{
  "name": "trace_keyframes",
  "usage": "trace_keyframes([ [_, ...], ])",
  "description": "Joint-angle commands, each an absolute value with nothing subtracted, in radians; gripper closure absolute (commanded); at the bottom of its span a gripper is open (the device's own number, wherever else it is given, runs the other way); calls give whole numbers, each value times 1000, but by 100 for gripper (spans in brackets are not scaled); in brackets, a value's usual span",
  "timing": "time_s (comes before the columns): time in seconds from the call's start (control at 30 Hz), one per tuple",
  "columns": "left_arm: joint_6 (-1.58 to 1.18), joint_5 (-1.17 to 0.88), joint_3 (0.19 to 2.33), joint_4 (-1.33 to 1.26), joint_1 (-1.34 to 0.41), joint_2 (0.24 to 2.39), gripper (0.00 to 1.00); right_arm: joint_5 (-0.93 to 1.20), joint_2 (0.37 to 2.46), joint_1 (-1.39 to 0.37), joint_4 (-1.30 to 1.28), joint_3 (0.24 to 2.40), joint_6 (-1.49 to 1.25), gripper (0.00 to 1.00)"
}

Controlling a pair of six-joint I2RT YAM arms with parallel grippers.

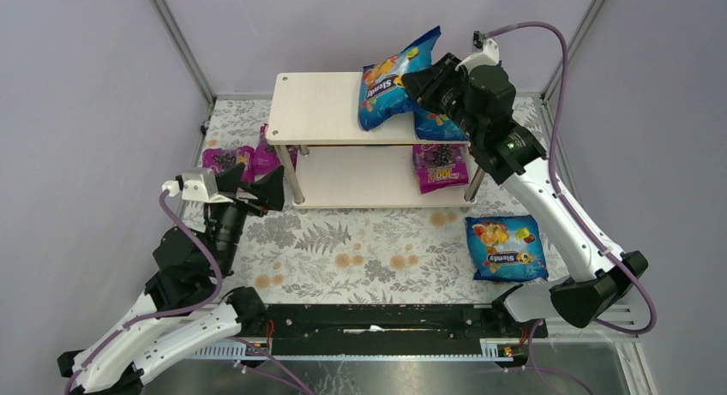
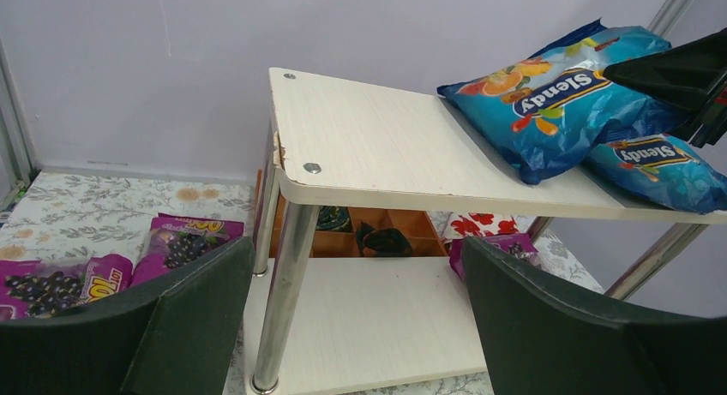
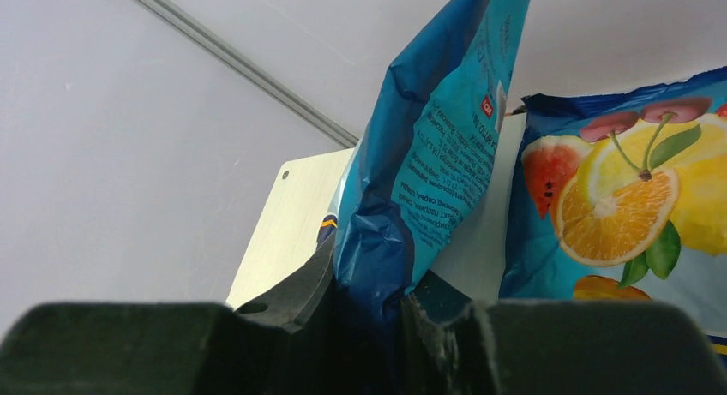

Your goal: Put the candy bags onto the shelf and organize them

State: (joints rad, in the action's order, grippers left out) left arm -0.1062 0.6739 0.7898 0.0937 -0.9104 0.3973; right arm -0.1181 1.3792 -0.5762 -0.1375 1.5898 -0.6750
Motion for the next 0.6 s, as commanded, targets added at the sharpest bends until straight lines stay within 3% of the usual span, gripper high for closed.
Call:
trace_keyframes([
  [0.0,-113,648,786,75,-905,425,5,-3,1336,-560,-27,1603,-741,100],
  [0.57,-131,608,793,82,-884,464,4,135,1327,-507,-8,1515,-852,100],
])
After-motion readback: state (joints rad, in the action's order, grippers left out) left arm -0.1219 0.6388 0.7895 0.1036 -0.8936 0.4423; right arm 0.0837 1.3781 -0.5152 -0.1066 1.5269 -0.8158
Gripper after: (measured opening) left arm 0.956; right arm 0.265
